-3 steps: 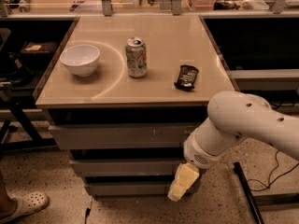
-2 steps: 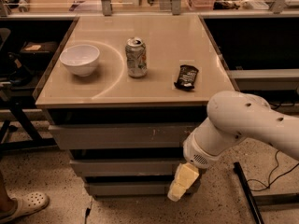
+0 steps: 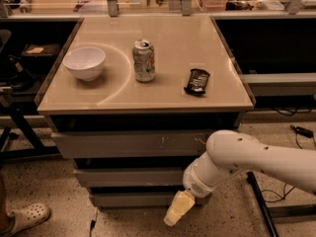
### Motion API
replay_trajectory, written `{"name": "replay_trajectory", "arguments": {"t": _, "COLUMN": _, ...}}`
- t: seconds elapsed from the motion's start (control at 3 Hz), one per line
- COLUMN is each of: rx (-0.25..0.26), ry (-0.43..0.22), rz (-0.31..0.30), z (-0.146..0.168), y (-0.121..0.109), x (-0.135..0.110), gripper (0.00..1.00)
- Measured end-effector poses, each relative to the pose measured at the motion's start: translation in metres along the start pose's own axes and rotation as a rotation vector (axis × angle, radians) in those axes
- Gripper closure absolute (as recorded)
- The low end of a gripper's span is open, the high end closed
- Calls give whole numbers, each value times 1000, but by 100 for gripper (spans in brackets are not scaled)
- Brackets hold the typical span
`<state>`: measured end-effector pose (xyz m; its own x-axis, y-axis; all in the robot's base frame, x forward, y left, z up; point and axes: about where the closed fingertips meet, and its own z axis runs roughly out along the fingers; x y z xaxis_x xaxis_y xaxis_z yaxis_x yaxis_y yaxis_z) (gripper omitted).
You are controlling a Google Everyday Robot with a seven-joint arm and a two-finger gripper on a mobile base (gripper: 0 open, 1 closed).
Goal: Open middle drawer
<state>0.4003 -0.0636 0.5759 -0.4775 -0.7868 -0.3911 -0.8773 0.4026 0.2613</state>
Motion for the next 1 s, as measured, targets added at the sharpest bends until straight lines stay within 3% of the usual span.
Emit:
{"name": "replay_trajectory", "arguments": {"t": 0.67, "rx": 12, "ry": -23, "rz": -6, "z": 1, "y": -1, "x": 0, "gripper": 0}}
{"name": "replay_trajectory", "arguments": {"t": 1.0, "rx": 71, "ry": -65, "rz": -32, "z": 2, "y": -13, "x": -8, "gripper": 0}}
